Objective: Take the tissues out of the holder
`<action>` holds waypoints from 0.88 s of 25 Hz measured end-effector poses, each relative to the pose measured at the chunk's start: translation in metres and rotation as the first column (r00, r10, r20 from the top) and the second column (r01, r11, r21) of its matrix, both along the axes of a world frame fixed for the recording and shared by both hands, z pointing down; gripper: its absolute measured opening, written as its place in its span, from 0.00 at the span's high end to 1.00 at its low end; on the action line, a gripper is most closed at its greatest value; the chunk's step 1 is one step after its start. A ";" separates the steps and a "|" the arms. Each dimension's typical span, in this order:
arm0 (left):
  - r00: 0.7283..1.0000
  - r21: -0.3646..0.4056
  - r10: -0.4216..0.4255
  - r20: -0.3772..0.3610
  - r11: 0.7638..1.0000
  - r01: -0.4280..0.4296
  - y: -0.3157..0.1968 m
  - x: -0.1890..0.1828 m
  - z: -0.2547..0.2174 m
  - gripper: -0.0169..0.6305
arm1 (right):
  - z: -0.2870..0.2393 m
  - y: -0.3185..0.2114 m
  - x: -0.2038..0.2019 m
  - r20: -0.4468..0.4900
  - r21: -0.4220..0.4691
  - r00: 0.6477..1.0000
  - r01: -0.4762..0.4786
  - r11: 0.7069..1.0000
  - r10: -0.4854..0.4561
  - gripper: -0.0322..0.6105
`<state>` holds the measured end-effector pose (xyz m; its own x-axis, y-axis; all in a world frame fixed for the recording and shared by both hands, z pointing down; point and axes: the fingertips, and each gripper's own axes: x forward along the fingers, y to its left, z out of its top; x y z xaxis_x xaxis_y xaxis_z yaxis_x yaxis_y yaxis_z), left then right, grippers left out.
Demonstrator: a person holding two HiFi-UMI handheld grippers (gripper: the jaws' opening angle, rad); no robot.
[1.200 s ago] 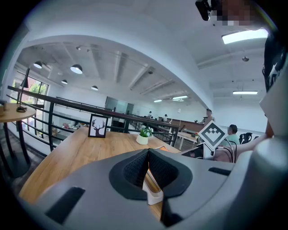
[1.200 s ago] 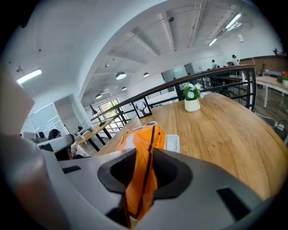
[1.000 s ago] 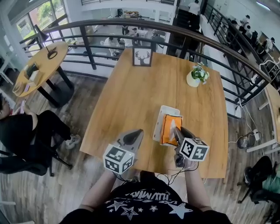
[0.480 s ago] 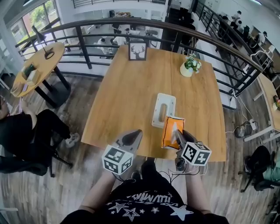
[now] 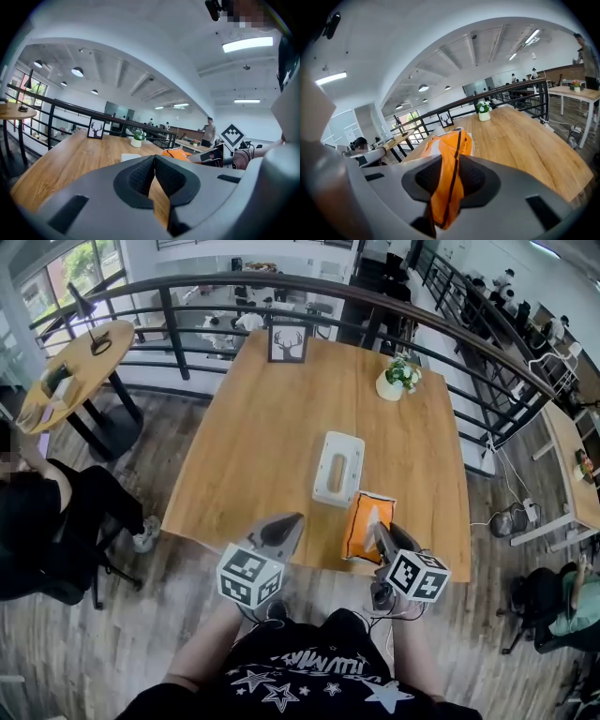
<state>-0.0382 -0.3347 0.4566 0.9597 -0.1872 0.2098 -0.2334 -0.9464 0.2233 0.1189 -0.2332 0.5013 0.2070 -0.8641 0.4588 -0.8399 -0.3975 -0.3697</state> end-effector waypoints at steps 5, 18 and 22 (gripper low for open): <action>0.998 -0.004 -0.068 0.012 0.998 0.068 0.015 0.017 0.001 0.95 | 0.003 0.006 0.020 0.016 0.002 0.998 0.059 0.998 -0.059 0.80; 0.974 0.045 -0.227 0.015 0.973 0.226 0.117 0.082 -0.011 0.95 | -0.002 0.071 0.105 0.020 0.033 0.974 0.224 0.974 -0.225 0.80; 0.957 0.063 -0.290 0.020 0.956 0.288 0.144 0.086 -0.014 0.95 | -0.001 0.090 0.113 0.023 0.050 0.958 0.284 0.958 -0.285 0.80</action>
<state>0.0482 -0.1906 0.4428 0.8566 -0.4682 0.2169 -0.5042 -0.8489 0.1586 0.2318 -0.1434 0.5001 -0.0638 -0.9054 0.4197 -0.9041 -0.1256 -0.4085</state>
